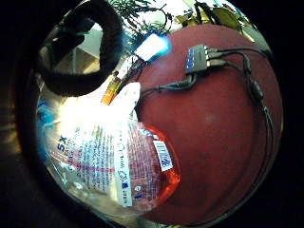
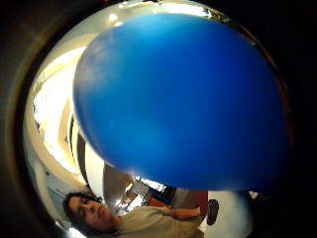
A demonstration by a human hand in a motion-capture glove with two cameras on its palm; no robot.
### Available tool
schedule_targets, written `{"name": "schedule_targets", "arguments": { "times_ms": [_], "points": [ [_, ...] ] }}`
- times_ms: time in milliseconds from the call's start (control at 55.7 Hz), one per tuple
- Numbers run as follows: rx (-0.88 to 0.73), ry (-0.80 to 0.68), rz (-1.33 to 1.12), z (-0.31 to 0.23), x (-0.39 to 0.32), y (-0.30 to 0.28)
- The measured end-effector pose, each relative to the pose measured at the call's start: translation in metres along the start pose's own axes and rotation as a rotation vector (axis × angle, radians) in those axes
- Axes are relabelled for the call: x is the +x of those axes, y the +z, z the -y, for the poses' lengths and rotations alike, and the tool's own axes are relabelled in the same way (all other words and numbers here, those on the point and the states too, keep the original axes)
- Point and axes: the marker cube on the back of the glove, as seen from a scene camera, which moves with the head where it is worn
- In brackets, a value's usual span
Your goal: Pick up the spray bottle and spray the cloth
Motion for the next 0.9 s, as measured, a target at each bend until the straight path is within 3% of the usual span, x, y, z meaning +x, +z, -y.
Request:
{"name": "schedule_targets", "arguments": {
  "times_ms": [270,431,575,737,898],
  "points": [
    [0.137,0.0,-0.031,0.041,0.011,0.025],
    [0.019,0.117,0.055,0.041,0.001,0.015],
    [0.033,0.158,0.053,0.044,-0.026,-0.012],
    [-0.26,0.097,-0.133,0.051,-0.075,-0.033],
    [-0.557,0.063,-0.444,0.057,-0.108,-0.014]
  ]
}}
